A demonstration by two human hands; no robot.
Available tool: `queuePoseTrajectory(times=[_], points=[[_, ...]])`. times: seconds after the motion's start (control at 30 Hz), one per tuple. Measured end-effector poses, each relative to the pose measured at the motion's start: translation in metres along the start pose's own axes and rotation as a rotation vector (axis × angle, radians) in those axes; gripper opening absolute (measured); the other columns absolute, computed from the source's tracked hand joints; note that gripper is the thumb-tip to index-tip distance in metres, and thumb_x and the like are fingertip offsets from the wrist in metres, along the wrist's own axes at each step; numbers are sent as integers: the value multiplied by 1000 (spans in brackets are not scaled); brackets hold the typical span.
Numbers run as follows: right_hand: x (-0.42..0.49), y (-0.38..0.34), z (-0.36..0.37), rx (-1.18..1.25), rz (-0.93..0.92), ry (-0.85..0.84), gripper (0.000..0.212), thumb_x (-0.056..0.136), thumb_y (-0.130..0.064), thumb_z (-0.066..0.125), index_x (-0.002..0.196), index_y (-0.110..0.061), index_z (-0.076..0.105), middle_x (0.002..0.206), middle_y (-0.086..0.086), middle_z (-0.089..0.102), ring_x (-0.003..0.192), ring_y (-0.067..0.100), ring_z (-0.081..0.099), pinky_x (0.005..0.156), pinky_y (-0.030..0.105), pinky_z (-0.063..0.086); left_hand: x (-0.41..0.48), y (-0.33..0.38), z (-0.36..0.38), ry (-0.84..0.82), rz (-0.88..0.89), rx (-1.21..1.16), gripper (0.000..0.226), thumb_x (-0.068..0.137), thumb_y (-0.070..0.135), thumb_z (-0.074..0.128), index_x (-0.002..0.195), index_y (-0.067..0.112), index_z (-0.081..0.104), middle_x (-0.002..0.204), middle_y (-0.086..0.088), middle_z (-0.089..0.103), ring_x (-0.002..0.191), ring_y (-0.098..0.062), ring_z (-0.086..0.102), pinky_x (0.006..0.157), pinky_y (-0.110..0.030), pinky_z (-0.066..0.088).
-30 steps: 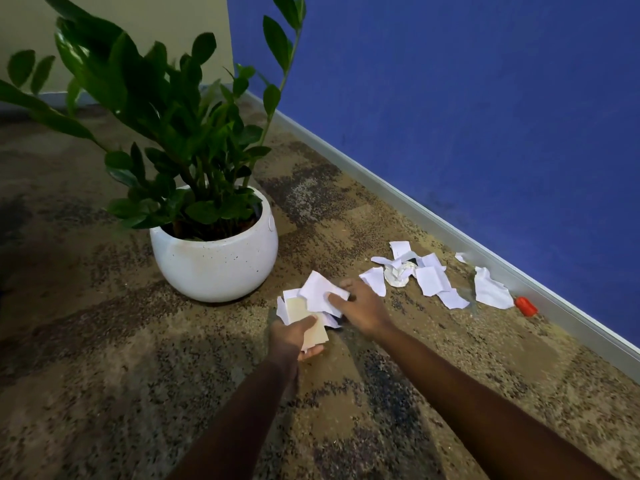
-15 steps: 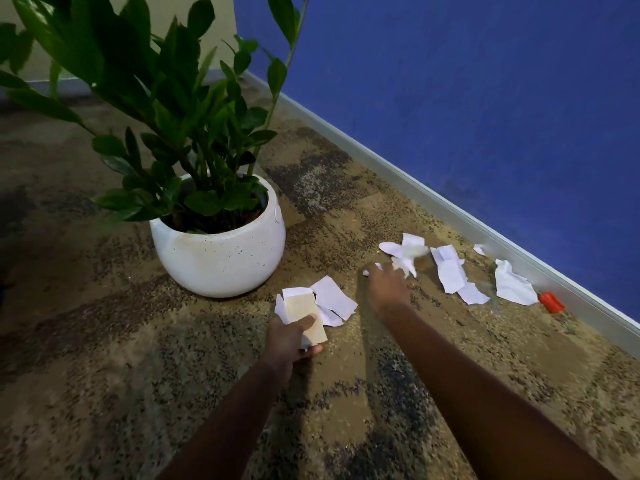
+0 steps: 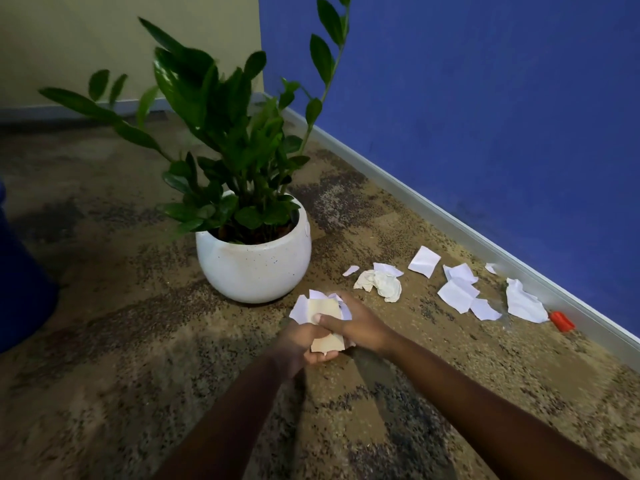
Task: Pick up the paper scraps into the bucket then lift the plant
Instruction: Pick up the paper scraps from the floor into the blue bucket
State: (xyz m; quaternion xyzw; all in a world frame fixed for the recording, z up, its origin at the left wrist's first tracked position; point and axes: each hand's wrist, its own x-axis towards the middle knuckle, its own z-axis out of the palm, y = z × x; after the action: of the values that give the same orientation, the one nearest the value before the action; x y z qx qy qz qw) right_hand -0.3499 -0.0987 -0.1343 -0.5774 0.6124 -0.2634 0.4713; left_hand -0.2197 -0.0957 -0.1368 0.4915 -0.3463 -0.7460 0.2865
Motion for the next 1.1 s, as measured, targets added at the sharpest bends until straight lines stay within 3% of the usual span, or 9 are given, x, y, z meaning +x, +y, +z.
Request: queuePoseTrajectory(times=[0.13, 0.2, 0.3, 0.37, 0.53, 0.63, 0.83, 0.97, 1.1], points=[[-10, -22, 9, 284, 4, 75, 37, 82, 1, 66, 118, -1, 54, 100, 11, 59, 84, 18, 57, 70, 25, 49, -19, 18, -15, -36, 5, 42, 26, 92, -10, 46, 91, 15, 56, 76, -6, 68, 60, -16, 70, 49, -26, 59], [-15, -39, 14, 380, 16, 94, 37, 81, 3, 67, 116, -4, 56, 99, 11, 61, 78, 14, 60, 62, 17, 52, -31, 30, -23, -42, 27, 79, 26, 92, -9, 46, 101, 14, 54, 90, -8, 66, 73, -19, 68, 53, -28, 60], [-22, -67, 29, 494, 39, 99, 40, 80, 5, 67, 118, 0, 54, 105, 17, 61, 91, 25, 60, 81, 38, 53, -53, 52, -38, 13, 67, 189, 44, 92, -5, 48, 132, 12, 35, 122, -14, 56, 95, -26, 63, 64, -34, 61], [-26, -87, 43, 502, 38, 91, 37, 80, 7, 66, 114, -1, 56, 110, 22, 62, 96, 30, 61, 88, 45, 51, -70, 67, -54, 85, 62, 276, 52, 92, -3, 50, 136, 9, 25, 122, -12, 50, 98, -26, 60, 71, -37, 58], [-28, -145, 89, 320, 35, 100, 47, 79, -6, 72, 122, -9, 53, 122, 14, 60, 114, 33, 57, 101, 45, 48, -116, 102, -106, 169, 25, 482, 50, 91, 1, 56, 138, 3, 40, 136, -21, 52, 126, -34, 51, 105, -44, 45], [-25, -181, 120, 287, 16, 114, 43, 80, -11, 71, 118, -14, 51, 115, 7, 59, 106, 25, 57, 93, 32, 48, -145, 122, -142, 196, 103, 418, 43, 88, -6, 57, 129, 4, 48, 125, -20, 59, 116, -33, 57, 97, -44, 48], [-11, -255, 178, 392, -28, 132, 46, 81, -4, 70, 123, -7, 52, 126, 15, 59, 112, 30, 59, 97, 38, 50, -191, 164, -210, 441, 238, 180, 52, 90, 10, 61, 138, 5, 42, 131, -13, 52, 112, -27, 54, 88, -37, 48], [-2, -303, 217, 416, -53, 96, 43, 83, -2, 66, 124, -8, 54, 125, 15, 61, 112, 30, 61, 83, 36, 51, -212, 179, -256, 614, 443, 35, 38, 94, 11, 54, 131, 3, 49, 126, -15, 57, 104, -28, 56, 86, -37, 47], [16, -338, 259, 489, -54, 76, 43, 83, 3, 64, 124, -5, 54, 126, 18, 61, 111, 32, 62, 84, 37, 53, -217, 186, -300, 812, 566, -89, 33, 96, 14, 49, 129, 8, 52, 114, -10, 55, 90, -22, 54, 73, -29, 47]])
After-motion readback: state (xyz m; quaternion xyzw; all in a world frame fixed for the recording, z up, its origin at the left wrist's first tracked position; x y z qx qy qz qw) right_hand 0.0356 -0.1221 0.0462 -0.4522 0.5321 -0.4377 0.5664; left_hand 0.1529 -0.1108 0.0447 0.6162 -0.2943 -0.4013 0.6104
